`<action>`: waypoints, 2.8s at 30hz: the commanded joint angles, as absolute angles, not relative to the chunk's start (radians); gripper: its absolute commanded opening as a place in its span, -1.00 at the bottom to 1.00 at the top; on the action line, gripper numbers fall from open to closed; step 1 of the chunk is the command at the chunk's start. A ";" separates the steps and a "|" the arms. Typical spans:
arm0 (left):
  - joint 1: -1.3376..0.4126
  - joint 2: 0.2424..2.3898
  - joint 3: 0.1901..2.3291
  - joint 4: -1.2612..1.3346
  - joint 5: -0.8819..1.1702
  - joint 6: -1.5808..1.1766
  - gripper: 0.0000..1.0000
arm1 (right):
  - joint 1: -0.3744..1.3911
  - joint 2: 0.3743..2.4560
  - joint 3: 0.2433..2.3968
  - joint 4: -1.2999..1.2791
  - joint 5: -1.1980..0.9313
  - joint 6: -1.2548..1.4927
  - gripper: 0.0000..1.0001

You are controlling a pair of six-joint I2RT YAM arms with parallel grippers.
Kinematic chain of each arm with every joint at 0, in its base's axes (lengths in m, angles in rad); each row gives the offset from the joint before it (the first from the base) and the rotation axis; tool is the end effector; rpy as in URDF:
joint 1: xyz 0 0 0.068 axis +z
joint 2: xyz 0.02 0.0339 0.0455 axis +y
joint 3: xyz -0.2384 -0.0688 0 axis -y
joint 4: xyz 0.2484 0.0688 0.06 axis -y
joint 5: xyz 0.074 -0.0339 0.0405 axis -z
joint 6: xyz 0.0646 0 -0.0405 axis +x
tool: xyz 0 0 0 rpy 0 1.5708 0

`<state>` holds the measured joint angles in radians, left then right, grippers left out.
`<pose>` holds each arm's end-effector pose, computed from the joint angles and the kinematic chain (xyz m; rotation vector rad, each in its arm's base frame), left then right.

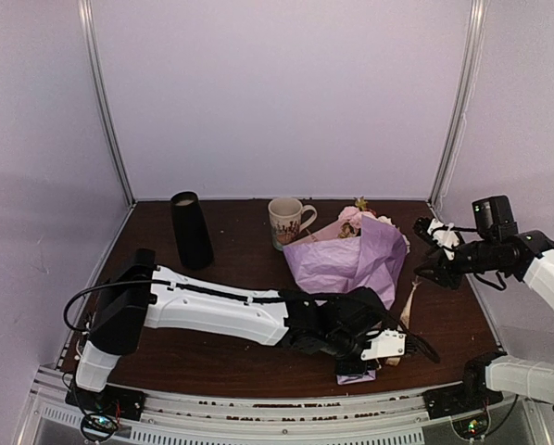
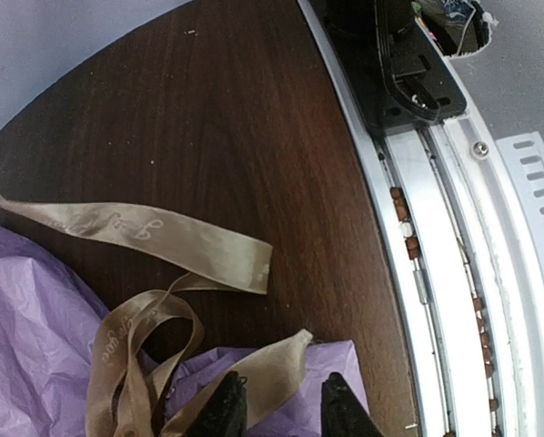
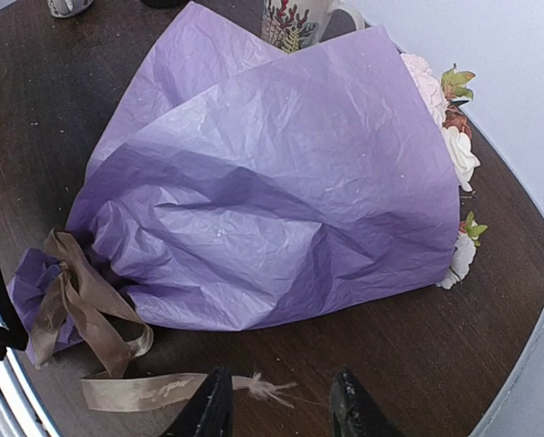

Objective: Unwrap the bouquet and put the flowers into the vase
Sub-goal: Untie the ribbon from the tied bouquet, then hold the tied bouquet at the center of the board.

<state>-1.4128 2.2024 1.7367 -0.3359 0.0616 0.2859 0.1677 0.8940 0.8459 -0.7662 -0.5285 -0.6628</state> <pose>0.0757 -0.5003 0.1485 1.8652 1.5999 -0.5952 0.2024 0.0673 0.2530 -1.1361 1.9734 0.3735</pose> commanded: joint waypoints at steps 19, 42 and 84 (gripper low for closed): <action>-1.407 2.394 2.023 -0.568 0.060 0.393 -0.86 | 0.163 0.916 0.815 -0.656 -0.589 -0.609 -0.21; -1.407 1.806 1.672 -0.360 -0.194 0.363 -1.00 | 0.163 0.969 0.814 -0.698 -0.616 -0.649 -0.22; -1.455 1.478 1.304 -0.304 -0.315 0.191 -1.00 | 0.684 1.660 0.981 -0.637 -0.283 -0.462 -0.34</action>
